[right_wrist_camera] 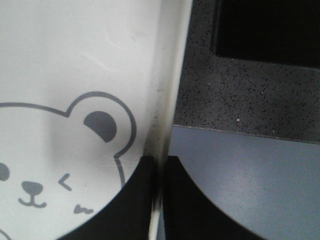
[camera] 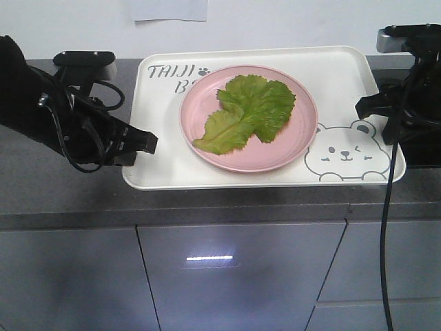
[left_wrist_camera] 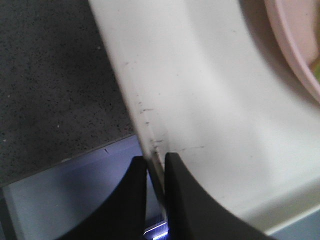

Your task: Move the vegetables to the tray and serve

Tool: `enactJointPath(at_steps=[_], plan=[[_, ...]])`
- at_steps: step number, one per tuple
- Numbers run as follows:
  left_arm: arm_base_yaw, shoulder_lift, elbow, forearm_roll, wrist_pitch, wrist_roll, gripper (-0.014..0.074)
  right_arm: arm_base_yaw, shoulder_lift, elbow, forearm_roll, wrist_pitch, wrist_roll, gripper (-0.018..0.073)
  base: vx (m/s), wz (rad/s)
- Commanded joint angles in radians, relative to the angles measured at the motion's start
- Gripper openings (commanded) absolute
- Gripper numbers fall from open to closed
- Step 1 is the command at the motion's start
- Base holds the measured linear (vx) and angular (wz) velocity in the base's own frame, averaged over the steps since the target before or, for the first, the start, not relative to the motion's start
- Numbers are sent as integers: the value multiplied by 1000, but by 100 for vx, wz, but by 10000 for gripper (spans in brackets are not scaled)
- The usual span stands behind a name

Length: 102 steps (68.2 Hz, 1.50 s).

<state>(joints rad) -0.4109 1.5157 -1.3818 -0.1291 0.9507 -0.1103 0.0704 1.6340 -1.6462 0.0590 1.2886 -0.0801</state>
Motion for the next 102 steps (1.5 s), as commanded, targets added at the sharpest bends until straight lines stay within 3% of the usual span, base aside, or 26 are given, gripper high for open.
enactJointPath(at_steps=[1, 102], plan=[[-14, -46, -30, -45, -58, 44, -6, 7, -51, -30, 29, -6, -29, -6, 7, 2], [-14, -46, -30, -45, -58, 44, -6, 7, -51, -30, 29, -6, -29, -6, 7, 4]])
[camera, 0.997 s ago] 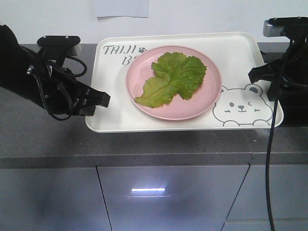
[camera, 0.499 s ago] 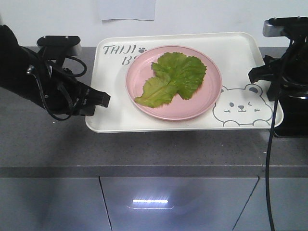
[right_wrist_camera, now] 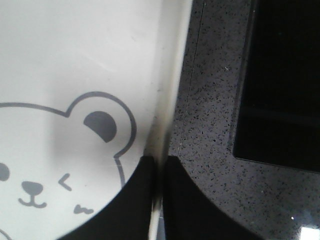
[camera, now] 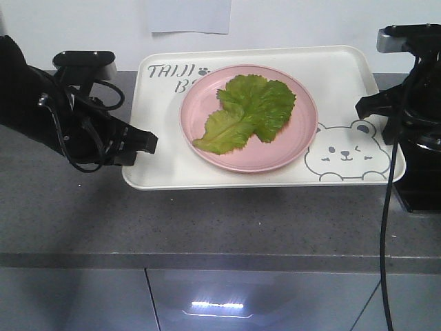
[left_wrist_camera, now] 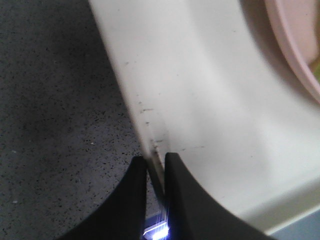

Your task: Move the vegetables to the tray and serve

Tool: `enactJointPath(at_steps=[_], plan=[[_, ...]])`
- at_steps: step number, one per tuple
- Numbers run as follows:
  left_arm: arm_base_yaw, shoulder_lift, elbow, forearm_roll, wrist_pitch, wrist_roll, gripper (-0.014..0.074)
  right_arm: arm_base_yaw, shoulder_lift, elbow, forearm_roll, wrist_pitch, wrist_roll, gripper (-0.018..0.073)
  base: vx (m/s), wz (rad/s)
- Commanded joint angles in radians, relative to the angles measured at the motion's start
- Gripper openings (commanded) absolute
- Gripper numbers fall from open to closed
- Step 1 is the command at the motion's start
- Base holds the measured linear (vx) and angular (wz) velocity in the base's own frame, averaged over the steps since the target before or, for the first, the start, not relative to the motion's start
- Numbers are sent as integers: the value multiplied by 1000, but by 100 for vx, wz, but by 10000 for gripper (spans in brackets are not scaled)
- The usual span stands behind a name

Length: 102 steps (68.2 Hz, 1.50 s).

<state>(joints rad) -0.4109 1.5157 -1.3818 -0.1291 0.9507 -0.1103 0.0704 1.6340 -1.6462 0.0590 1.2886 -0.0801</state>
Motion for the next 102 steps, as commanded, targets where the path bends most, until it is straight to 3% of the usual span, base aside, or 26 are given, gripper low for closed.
enactJointPath(at_steps=[1, 102], plan=[[-14, -46, -30, -45, -58, 44, -6, 7, -51, -30, 29, -6, -29, -6, 6, 5], [-14, -46, -30, -45, -58, 44, -6, 7, -51, -30, 29, -6, -29, -6, 6, 0]])
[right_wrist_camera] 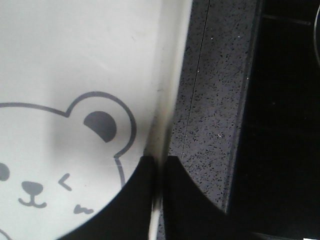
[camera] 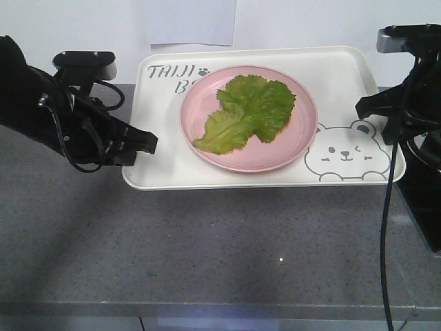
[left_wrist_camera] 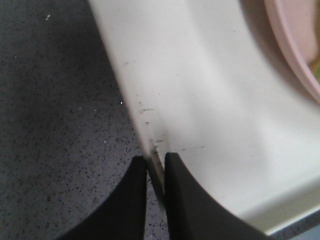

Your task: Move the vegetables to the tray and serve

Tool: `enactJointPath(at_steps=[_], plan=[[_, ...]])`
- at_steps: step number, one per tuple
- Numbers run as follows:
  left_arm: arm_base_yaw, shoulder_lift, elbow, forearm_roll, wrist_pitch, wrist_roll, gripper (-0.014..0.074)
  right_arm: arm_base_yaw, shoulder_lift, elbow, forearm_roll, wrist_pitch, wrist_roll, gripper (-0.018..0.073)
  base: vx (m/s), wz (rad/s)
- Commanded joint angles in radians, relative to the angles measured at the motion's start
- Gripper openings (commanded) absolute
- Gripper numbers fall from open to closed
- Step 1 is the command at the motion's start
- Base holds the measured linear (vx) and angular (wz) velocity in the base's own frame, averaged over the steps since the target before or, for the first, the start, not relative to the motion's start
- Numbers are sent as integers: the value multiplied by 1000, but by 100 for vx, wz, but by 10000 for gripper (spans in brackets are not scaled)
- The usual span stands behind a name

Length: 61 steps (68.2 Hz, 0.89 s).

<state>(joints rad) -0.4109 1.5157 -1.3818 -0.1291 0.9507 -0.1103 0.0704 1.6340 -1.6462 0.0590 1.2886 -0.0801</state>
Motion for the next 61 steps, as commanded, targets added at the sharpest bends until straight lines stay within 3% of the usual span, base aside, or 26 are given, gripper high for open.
enactJointPath(at_steps=[1, 61], plan=[[-14, -46, -30, -45, -58, 44, -6, 7, -51, -30, 29, -6, -29, -6, 7, -5], [-14, -46, -30, -45, -58, 44, -6, 7, -51, -30, 29, -6, -29, -6, 6, -2]])
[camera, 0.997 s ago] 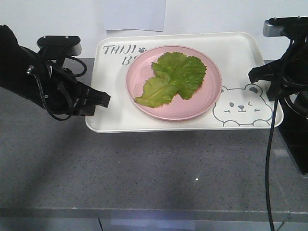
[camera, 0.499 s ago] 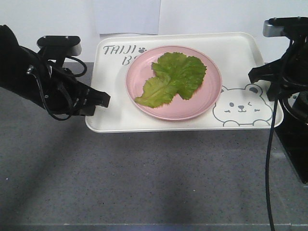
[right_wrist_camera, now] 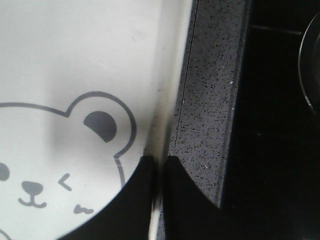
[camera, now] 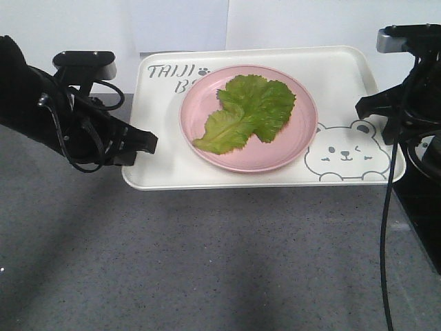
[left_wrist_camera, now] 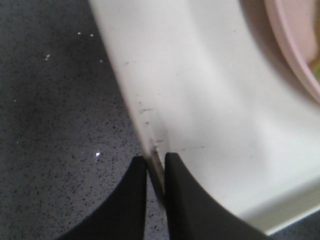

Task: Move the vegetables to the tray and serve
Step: 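Hold the tray with both grippers while the base approaches the counter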

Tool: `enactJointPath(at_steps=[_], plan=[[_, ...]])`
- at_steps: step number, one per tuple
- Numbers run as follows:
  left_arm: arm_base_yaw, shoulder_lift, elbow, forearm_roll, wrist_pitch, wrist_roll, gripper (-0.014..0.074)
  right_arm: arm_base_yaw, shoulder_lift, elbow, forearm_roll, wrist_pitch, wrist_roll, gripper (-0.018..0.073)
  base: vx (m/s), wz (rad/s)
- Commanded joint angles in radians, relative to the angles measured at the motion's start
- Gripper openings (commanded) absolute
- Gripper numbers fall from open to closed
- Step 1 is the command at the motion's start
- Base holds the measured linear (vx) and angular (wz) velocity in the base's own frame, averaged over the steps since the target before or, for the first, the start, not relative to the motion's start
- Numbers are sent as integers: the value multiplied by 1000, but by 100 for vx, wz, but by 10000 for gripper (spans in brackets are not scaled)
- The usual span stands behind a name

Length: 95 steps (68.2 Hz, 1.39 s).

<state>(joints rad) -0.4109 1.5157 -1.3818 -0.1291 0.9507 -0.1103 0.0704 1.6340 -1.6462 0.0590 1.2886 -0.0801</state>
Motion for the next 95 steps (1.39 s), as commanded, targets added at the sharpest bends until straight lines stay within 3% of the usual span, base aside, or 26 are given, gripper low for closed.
enactJointPath(at_steps=[1, 95], plan=[[-14, -46, -30, -45, -58, 44, -6, 7, -51, -30, 29, -6, -29, -6, 3, -1], [-14, -46, -30, -45, -58, 44, -6, 7, -51, -30, 29, -6, -29, -6, 2, -1]])
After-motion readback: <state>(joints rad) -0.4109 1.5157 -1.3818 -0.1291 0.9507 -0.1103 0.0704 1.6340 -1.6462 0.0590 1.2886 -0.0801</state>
